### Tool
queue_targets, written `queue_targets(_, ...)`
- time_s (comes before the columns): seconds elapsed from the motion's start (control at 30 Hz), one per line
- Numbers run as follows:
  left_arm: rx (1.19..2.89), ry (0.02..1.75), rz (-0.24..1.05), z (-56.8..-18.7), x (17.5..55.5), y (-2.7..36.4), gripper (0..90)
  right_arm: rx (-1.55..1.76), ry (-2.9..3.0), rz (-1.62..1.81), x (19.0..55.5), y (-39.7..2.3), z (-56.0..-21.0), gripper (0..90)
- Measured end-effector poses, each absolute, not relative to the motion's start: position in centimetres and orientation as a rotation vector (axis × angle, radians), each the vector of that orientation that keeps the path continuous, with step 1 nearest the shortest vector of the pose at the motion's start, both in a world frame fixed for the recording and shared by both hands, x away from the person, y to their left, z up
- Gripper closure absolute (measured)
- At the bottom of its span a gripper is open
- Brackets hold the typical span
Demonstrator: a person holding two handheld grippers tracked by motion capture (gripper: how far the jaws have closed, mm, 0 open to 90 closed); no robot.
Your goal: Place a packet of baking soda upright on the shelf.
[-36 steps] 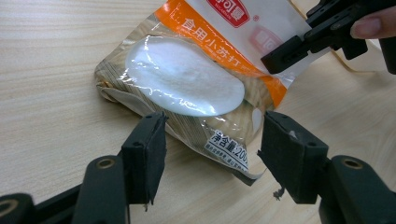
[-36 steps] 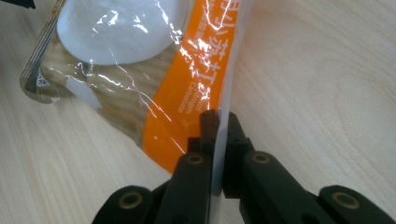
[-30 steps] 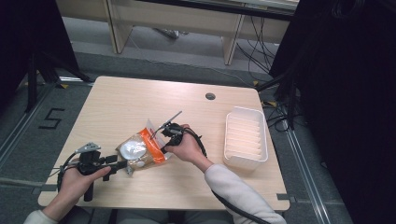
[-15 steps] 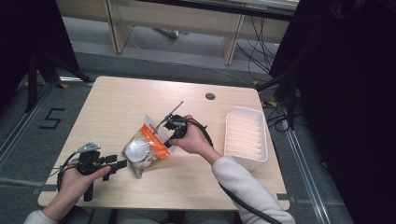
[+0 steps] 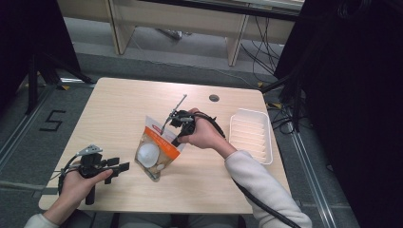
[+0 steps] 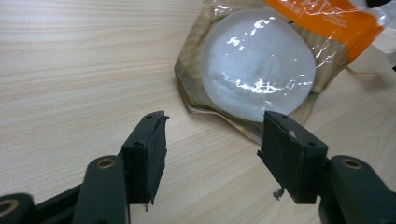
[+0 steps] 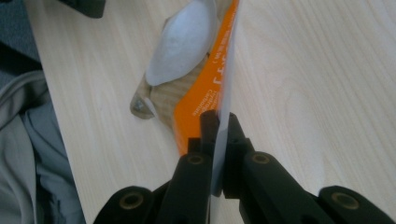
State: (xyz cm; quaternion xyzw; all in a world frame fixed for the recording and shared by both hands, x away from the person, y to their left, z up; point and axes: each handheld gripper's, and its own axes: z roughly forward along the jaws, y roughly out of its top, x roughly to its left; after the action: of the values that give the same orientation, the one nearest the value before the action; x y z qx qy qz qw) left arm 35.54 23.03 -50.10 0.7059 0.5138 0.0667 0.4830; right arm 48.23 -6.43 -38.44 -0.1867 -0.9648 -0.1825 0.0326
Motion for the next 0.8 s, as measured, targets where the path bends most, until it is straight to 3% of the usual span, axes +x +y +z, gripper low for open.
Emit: queue_targets(0.8, 1.733, 1.241, 0.162, -50.1, 35.6, 22.9, 39.6, -0.134, -3.098, -0.397, 46.5, -7.6, -34.6, 90.0)
